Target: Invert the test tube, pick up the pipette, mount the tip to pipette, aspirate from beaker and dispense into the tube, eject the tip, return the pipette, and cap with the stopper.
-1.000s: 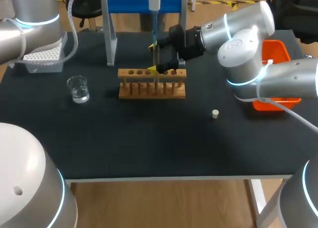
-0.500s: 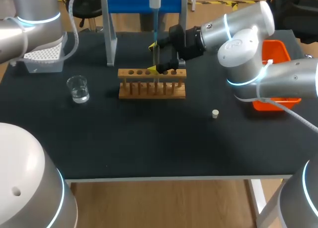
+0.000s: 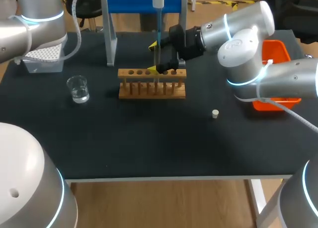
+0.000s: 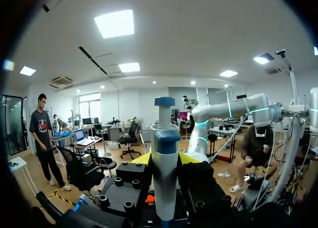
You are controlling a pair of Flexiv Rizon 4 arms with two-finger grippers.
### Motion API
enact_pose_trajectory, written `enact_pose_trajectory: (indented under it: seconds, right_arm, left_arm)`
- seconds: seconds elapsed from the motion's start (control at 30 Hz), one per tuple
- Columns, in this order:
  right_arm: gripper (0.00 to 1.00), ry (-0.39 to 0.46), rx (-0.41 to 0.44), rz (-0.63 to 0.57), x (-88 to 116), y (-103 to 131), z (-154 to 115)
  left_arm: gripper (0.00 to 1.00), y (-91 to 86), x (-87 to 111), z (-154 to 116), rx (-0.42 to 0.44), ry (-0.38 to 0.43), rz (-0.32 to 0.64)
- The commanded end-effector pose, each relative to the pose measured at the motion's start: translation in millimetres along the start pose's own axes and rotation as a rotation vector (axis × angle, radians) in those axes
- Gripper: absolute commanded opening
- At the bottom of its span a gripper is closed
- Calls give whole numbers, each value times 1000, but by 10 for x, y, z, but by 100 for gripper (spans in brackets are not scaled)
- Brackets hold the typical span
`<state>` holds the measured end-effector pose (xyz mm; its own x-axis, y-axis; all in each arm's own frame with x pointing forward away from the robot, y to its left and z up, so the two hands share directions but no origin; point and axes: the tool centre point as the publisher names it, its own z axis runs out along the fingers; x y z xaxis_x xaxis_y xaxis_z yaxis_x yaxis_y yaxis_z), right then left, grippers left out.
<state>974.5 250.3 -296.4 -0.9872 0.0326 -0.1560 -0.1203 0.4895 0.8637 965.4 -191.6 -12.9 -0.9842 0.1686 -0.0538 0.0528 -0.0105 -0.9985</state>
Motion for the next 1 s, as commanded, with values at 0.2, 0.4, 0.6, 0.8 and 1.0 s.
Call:
enact_pose_trajectory:
  seconds: [0.2,0.4,0.6,0.8,1.0]
  right_arm:
    - [100,1,-1,-1,-2,-4,-7]
    - [100,1,-1,-1,-2,-4,-7]
    - [100,1,-1,-1,-2,-4,-7]
    - [100,1,-1,-1,-2,-4,-7]
    - [100,1,-1,-1,-2,-4,-7]
  left_arm:
    - [0,48,88,8,-3,1,-12]
    - [0,58,140,-20,-12,-11,-19]
    - [0,65,143,-68,-17,-26,-10]
    - [0,88,115,-79,-17,-32,11]
    - [0,110,98,-69,-16,-22,39]
